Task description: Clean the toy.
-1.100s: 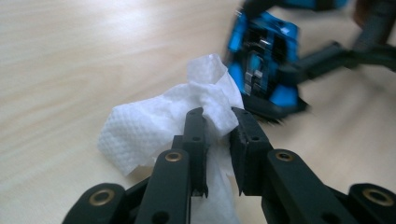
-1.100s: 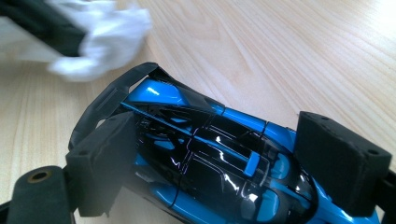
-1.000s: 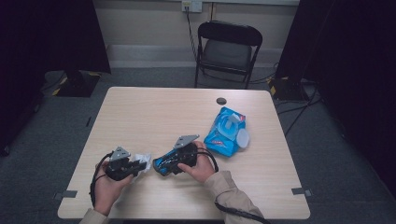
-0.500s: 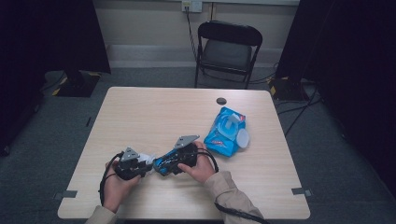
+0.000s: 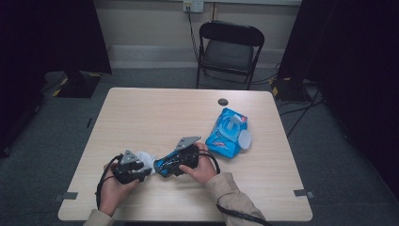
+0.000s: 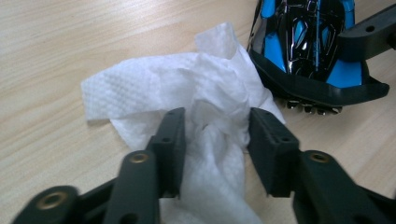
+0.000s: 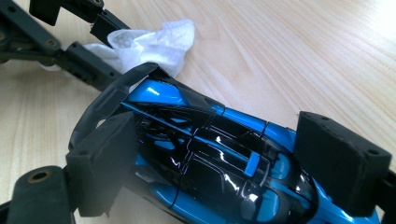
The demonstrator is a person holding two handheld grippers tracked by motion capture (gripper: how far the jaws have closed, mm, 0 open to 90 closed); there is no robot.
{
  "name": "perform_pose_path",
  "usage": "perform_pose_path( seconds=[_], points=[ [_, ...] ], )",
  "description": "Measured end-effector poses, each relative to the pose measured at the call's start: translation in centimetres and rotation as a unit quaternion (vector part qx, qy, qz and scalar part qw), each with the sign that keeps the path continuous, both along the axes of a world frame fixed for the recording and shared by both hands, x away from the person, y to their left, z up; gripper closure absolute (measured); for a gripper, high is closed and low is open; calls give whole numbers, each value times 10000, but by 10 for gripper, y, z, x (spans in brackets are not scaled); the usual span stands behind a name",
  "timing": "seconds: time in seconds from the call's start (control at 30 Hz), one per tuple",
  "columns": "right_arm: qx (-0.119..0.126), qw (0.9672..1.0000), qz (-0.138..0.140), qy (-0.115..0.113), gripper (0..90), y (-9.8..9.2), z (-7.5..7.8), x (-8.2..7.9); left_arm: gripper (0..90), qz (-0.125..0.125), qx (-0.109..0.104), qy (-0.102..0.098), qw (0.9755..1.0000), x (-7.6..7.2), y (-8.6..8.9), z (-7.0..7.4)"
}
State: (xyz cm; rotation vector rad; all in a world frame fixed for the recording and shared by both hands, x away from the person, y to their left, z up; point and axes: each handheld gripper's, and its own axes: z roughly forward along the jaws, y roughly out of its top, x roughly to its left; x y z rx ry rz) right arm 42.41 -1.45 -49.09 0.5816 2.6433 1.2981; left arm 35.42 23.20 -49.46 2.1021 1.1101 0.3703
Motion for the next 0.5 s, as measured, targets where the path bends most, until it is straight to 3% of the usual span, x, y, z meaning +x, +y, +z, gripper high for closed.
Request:
perform_pose_path(
  seconds=[0.1,0.2,0.5],
  points=[
    [-11,10000,9,4,128,0,0,0,721,-109,-137,-38,9998,1,-2,-2],
    [-21,10000,7,18,128,0,0,1,791,-194,-123,53,9997,-1,-7,-1],
    [-23,10000,2,21,128,0,1,1,840,-414,-155,203,9988,-8,-15,1]
  ],
)
